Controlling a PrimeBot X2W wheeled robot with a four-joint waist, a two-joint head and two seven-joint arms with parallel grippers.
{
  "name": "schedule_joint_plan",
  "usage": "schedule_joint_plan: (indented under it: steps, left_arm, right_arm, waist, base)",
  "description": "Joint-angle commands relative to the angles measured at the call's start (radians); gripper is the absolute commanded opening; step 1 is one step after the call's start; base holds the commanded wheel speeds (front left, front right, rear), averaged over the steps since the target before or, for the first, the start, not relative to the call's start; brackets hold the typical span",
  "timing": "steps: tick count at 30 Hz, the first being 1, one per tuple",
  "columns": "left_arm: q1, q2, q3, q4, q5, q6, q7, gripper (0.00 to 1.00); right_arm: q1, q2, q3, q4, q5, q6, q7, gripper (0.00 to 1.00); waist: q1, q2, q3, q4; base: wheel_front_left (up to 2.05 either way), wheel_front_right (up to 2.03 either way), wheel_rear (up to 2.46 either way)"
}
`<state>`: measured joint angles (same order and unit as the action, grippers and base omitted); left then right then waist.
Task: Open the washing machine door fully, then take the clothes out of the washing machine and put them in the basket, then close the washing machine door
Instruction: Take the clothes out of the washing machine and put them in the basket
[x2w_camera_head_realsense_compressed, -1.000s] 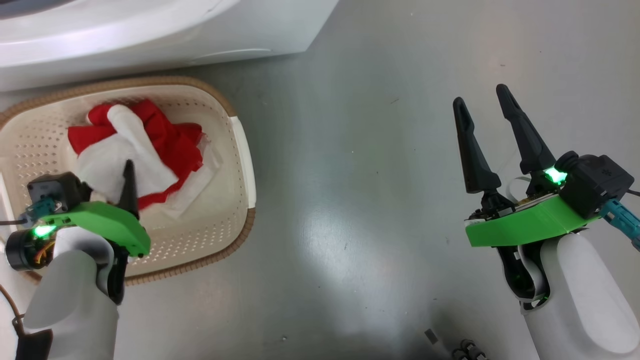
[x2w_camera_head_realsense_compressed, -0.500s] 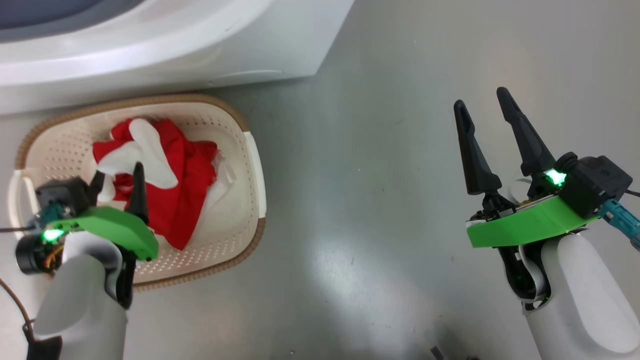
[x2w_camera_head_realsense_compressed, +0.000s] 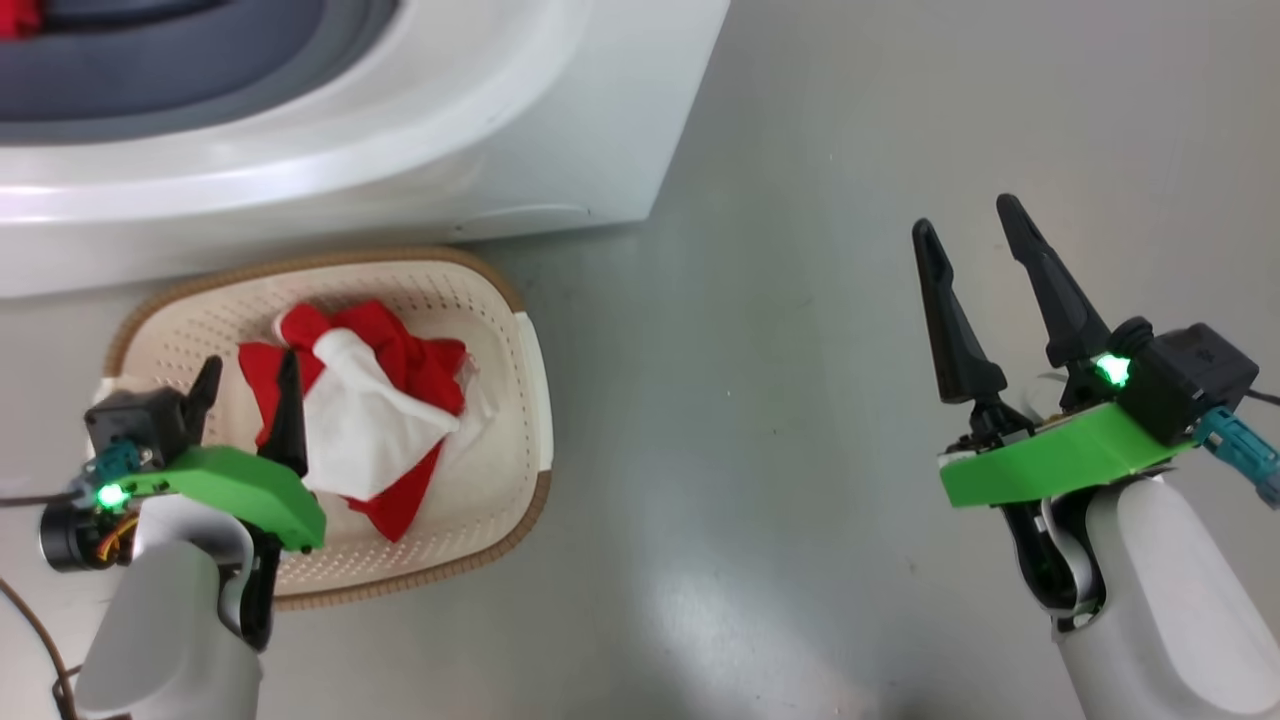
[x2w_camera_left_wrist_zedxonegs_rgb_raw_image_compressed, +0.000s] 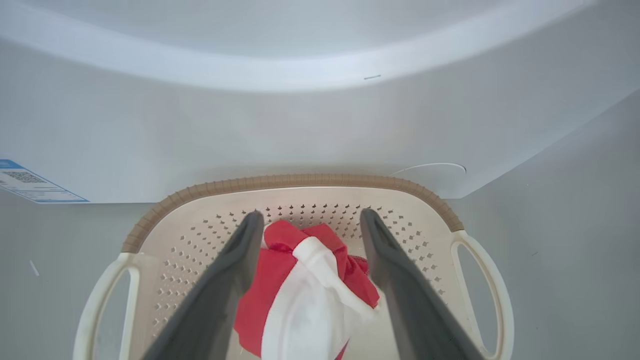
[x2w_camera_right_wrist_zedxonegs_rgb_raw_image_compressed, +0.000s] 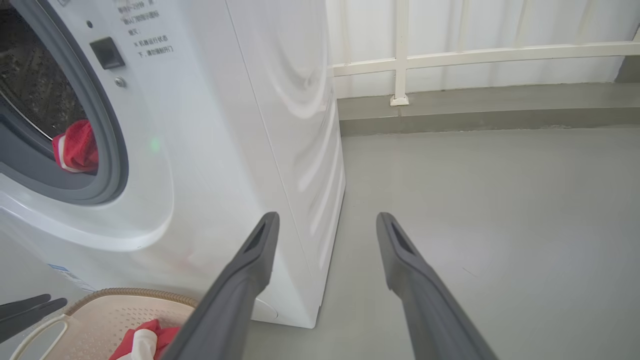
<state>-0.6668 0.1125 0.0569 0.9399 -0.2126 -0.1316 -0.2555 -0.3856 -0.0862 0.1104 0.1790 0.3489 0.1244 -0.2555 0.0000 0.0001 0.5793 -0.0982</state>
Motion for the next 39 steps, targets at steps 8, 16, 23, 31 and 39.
schedule_joint_plan:
  steps: [8, 16, 23, 31, 39]
  left_arm:
    - [0.106, 0.026, 0.033, -0.135, -0.016, 0.001, -0.006, 1.0]
    - [0.204, 0.014, 0.044, -0.274, -0.011, 0.001, -0.006, 1.0]
    - [0.305, 0.003, 0.053, -0.415, -0.003, 0.001, -0.006, 1.0]
    - [0.406, -0.008, 0.062, -0.538, 0.016, 0.001, -0.006, 1.0]
    - [0.512, -0.023, 0.082, -0.642, 0.022, 0.001, -0.006, 1.0]
  right_arm:
    - [0.07, -0.008, 0.019, -0.009, 0.0, 0.006, -0.006, 1.0]
    - [0.119, -0.024, 0.016, 0.007, 0.004, 0.006, -0.006, 1.0]
    - [0.175, -0.034, 0.012, 0.016, 0.007, 0.006, -0.006, 1.0]
    - [0.231, -0.043, 0.007, 0.021, 0.008, 0.006, -0.006, 1.0]
    - [0.28, -0.048, 0.001, 0.025, 0.012, 0.006, -0.006, 1.0]
  waist:
    - [0.0, -0.0001, -0.106, 0.012]
    - [0.0, -0.0001, -0.212, 0.022]
    - [0.0, -0.0001, -0.302, 0.029]
    - [0.0, -0.0001, -0.379, 0.032]
    - [0.0, -0.0001, -0.44, 0.038]
  base:
    - [0.0, 0.0, 0.0]
    - [0.0, 0.0, 0.0]
    - [0.0, 0.0, 0.0]
    - [0.0, 0.0, 0.0]
    - [0.0, 0.0, 0.0]
